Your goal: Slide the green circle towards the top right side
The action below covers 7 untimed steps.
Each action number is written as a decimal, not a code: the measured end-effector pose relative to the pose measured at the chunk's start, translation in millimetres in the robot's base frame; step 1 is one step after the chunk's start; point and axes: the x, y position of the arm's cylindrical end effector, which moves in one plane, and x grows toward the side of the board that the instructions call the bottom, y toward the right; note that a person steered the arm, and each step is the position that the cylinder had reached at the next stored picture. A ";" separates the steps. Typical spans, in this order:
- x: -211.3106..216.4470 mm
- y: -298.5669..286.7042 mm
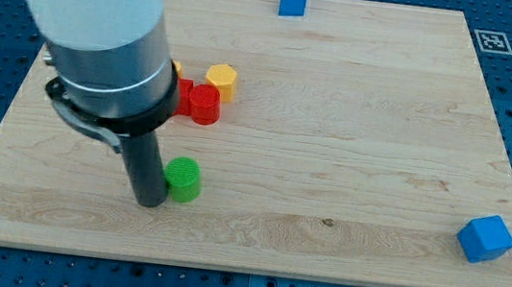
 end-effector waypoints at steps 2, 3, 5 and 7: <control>-15.5 33.4; -24.2 79.6; -60.6 147.1; -84.0 185.8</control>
